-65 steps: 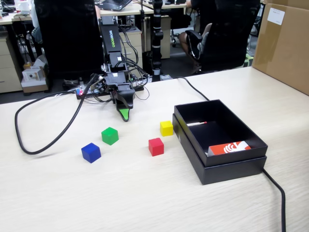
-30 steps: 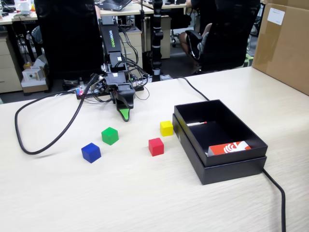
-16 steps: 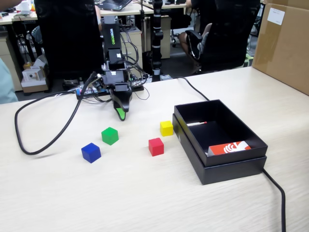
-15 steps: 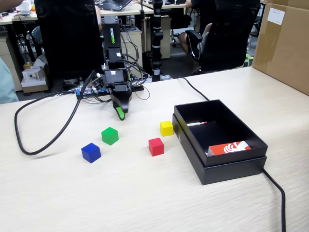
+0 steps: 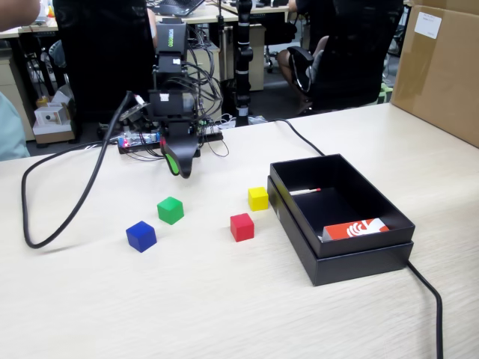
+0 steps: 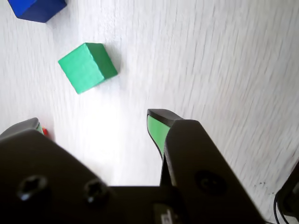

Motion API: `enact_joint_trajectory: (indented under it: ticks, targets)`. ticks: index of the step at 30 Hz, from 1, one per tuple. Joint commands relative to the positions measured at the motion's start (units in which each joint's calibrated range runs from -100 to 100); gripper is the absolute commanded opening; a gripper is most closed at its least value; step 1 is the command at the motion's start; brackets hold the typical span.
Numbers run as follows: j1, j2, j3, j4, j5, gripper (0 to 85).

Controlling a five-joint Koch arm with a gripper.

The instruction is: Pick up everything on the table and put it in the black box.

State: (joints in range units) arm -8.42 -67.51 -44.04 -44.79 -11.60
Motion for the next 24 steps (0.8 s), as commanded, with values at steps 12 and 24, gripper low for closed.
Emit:
enact_joint_trajectory:
  ticks: [12,24]
  targets:
    - [-2.49,23.50,16.39,-0.52,-5.57,44.5]
    - [-2.54,36.81,22.56,-0.52,-5.18,39.8]
